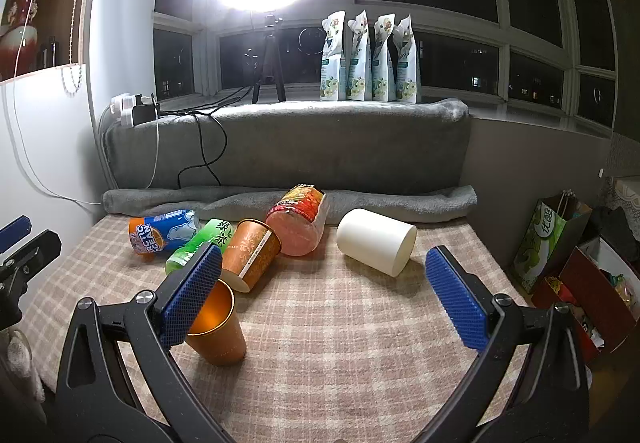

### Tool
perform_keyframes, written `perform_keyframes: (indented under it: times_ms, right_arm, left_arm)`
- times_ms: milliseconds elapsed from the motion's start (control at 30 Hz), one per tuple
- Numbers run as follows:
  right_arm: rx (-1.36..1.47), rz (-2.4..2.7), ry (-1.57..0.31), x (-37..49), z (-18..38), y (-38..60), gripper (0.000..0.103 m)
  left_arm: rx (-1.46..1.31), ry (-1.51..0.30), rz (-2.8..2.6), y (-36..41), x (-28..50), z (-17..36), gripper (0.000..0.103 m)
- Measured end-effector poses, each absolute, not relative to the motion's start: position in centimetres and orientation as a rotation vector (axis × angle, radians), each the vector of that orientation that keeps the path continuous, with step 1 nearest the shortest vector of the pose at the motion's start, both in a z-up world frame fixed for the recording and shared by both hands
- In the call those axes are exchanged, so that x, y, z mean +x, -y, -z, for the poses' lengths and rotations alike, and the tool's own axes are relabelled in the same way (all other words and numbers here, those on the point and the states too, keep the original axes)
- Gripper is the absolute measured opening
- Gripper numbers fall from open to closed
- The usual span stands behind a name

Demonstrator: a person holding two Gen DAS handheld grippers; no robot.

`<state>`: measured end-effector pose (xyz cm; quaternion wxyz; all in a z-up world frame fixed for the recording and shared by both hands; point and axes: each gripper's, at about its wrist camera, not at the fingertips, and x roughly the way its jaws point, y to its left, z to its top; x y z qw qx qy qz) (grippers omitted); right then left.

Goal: Flip cup upright

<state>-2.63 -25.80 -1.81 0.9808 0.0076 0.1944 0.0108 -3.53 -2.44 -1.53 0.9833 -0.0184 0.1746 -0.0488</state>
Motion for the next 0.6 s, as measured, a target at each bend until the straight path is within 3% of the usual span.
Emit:
perform_keyframes:
  times_ms: [600]
  right_arm:
    - [0.016,-0.023,-0.401,-2.27,1.98,26.02,0.103]
  left_arm:
    - [-0.024,-0.326,0.074,2.27,-3.75,1.57,0.103]
